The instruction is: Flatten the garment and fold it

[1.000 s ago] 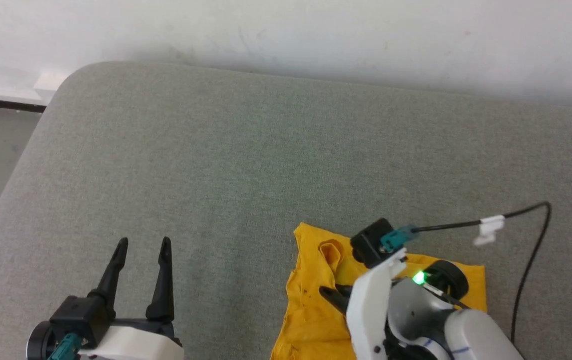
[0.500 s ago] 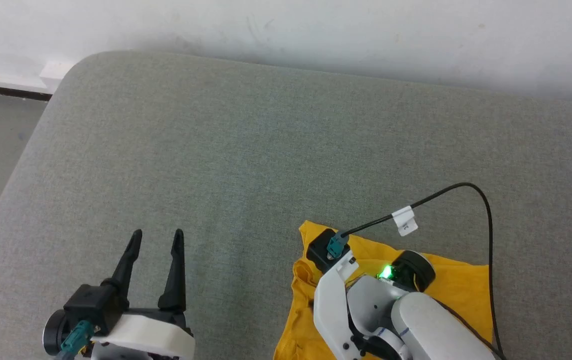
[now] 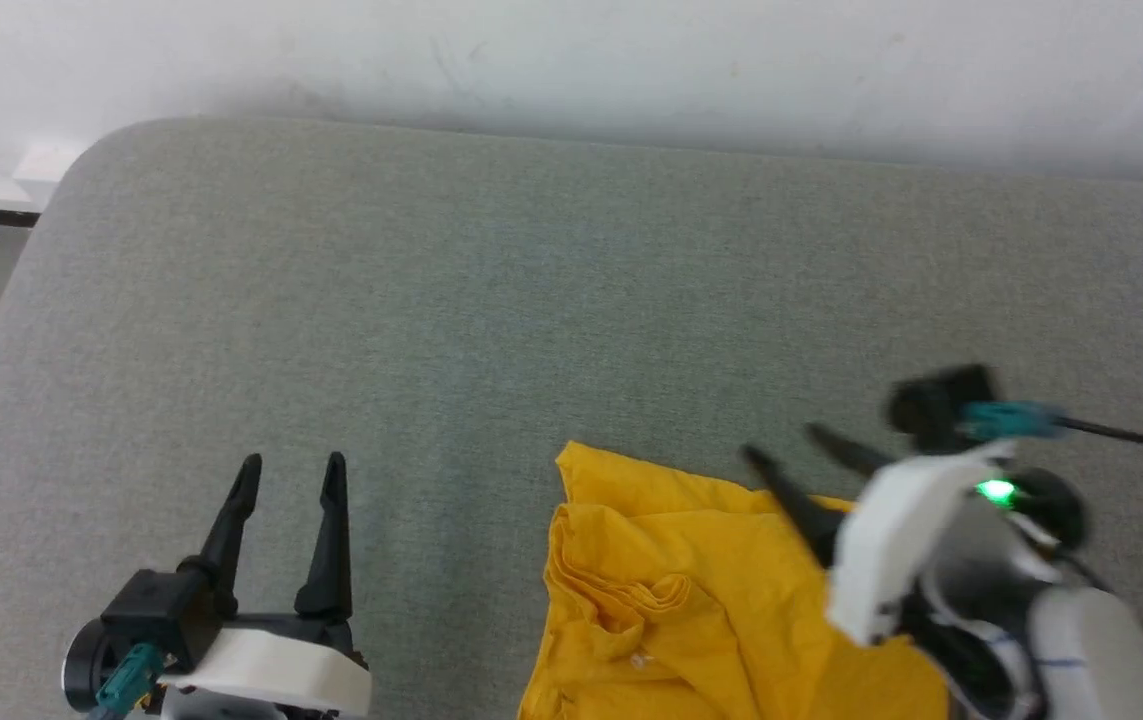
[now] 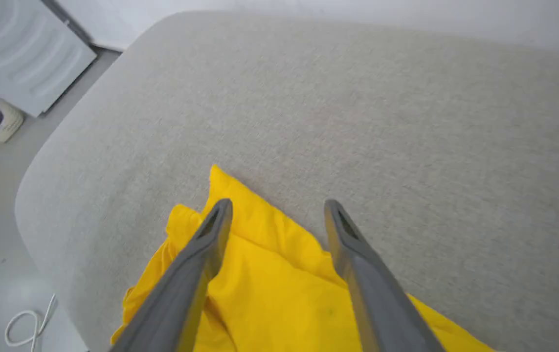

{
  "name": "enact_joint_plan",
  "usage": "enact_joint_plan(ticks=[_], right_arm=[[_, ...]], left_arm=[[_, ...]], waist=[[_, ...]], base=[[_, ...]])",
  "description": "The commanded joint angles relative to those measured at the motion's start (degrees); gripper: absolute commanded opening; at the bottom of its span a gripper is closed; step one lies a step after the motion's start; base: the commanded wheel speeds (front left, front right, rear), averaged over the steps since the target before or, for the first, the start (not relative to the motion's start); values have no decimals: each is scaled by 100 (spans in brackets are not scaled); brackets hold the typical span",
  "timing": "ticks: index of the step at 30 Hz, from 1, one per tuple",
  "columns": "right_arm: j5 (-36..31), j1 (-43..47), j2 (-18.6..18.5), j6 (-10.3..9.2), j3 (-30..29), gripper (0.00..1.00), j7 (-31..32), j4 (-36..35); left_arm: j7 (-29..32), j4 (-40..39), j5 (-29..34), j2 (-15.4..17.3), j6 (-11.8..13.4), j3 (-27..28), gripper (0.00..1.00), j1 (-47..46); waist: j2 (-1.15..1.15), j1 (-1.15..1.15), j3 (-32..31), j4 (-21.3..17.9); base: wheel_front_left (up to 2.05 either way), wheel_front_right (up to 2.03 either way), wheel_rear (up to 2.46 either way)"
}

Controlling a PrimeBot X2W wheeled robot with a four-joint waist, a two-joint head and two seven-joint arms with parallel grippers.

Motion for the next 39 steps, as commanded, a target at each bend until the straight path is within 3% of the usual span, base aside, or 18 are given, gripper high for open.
enact_joint_plan(ticks=[1, 6, 10, 16, 25, 26, 27, 32, 39], right_arm=[[-152, 259, -12, -5, -346, 100, -184, -262], [-223, 1219, -12, -5, -1347, 100, -771, -886], [-174, 1847, -12, -5, -1648, 100, -1084, -894], [263, 2176, -12, -5, -1607, 100, -1469, -410], [410, 1864, -12, -5, -1368, 100, -1595, 503], [438, 1837, -12, -5, -1364, 42, -1591, 603], [461, 1814, -12, -5, -1384, 0, -1610, 690], [324, 1731, -12, -5, -1450, 0, -1656, 818], [-165, 1460, -11, -5, -1602, 0, -1529, 615]], left_arm=[[-28, -52, 15, 42, 45, 48, 100, 72], [-34, -283, 124, 107, 164, 151, 100, 157], [-39, -466, 162, 112, 220, 225, 100, 272], [-42, -534, 161, 92, 198, 240, 100, 327], [23, -520, 223, 207, 135, 189, 100, 216], [40, -521, 230, 215, 129, 176, 100, 197], [55, -522, 240, 224, 125, 162, 100, 180], [126, -563, 286, 263, 153, 127, 100, 142], [125, -664, 328, 276, 230, 146, 100, 156]], waist=[[0, 0, 65, -119], [0, 0, 161, -310], [0, 0, 222, -380], [0, 0, 282, -364], [0, 0, 278, -169], [0, 0, 263, -146], [0, 0, 240, -127], [0, 0, 142, -144], [0, 0, 66, -506]], base=[[0, 0, 0], [0, 0, 0], [0, 0, 0], [0, 0, 0], [0, 0, 0], [0, 0, 0], [0, 0, 0], [0, 0, 0], [0, 0, 0]])
